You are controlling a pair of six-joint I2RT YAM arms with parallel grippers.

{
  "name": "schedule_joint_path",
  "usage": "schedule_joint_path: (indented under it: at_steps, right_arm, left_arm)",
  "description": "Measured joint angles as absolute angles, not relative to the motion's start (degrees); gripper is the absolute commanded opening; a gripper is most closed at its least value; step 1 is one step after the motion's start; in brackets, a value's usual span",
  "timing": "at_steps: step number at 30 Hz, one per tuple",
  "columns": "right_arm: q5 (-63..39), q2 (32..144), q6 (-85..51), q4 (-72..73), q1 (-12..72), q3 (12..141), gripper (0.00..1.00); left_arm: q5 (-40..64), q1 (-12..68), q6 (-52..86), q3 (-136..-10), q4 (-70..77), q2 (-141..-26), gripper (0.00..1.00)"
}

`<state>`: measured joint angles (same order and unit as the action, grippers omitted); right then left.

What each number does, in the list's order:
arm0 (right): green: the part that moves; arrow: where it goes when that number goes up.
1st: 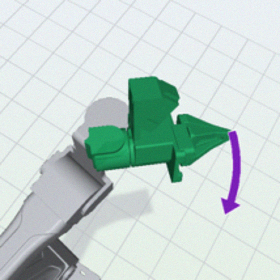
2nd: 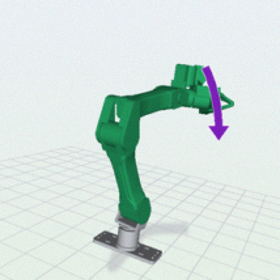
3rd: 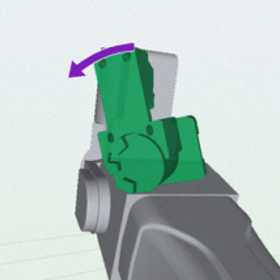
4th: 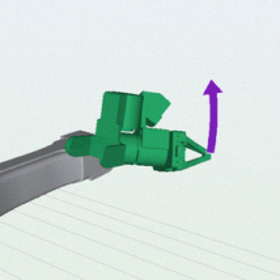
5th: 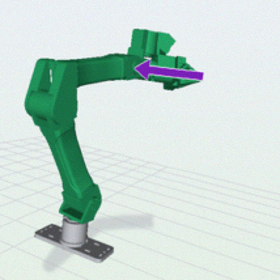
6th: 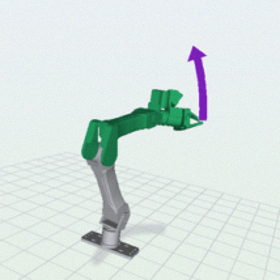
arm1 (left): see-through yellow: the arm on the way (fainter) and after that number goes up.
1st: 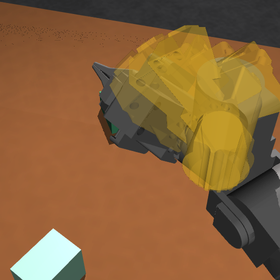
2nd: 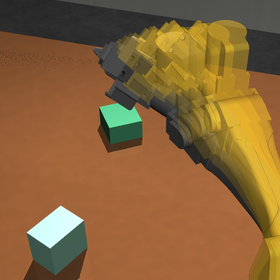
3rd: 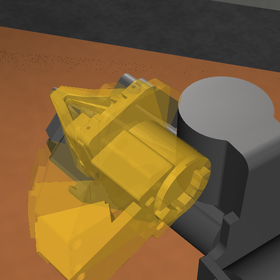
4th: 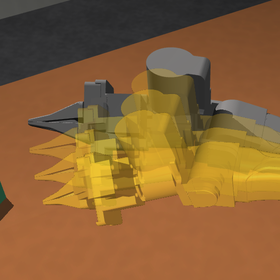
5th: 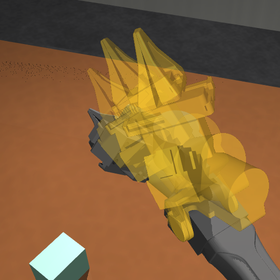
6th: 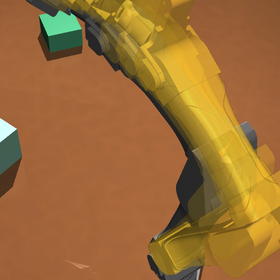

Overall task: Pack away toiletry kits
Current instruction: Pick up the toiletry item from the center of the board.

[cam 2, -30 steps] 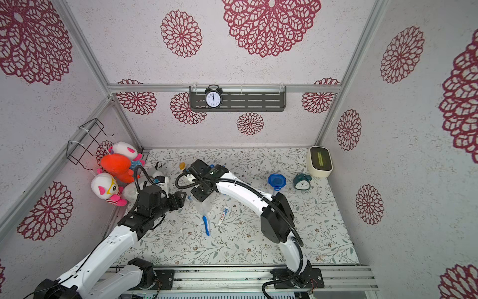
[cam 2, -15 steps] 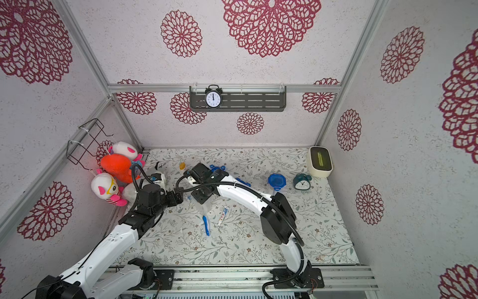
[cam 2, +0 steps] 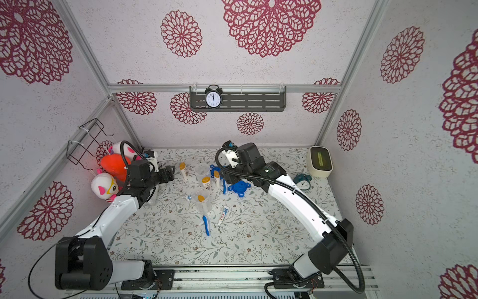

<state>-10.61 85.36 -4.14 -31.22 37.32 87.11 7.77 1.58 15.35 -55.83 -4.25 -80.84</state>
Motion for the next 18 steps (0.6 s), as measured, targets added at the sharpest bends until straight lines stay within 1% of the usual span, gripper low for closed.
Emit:
schedule_joint_path:
  at_steps: [2, 5, 8, 11, 15, 18]
  right_arm:
    - [-11.7, 85.2, -4.9, -30.2, 35.2, 84.4, 0.61]
    - [-13.5, 85.2, -5.9, -29.2, 32.9, 81.0, 0.61]
    - [-15.3, 85.2, -6.5, -28.1, 31.3, 79.2, 0.62]
    - [-17.2, 85.2, -7.5, -26.7, 30.1, 78.3, 0.62]
    - [-19.8, 86.1, -9.3, -25.0, 29.1, 77.8, 0.62]
    - [-21.3, 87.7, -10.7, -24.1, 28.6, 77.8, 0.62]
  left_arm:
    - [9.7, 1.6, 14.3, -59.8, -6.1, -85.0, 0.9]
    - [11.1, 1.6, 12.4, -65.5, -9.6, -90.9, 0.88]
    - [11.4, 1.6, 10.6, -70.9, -13.0, -96.4, 0.8]
    - [11.1, 1.6, 9.6, -75.4, -15.6, -100.8, 0.69]
    - [10.7, 1.6, 8.8, -80.3, -18.8, -105.9, 0.59]
    - [10.5, 1.9, 8.0, -83.1, -21.0, -108.9, 0.61]
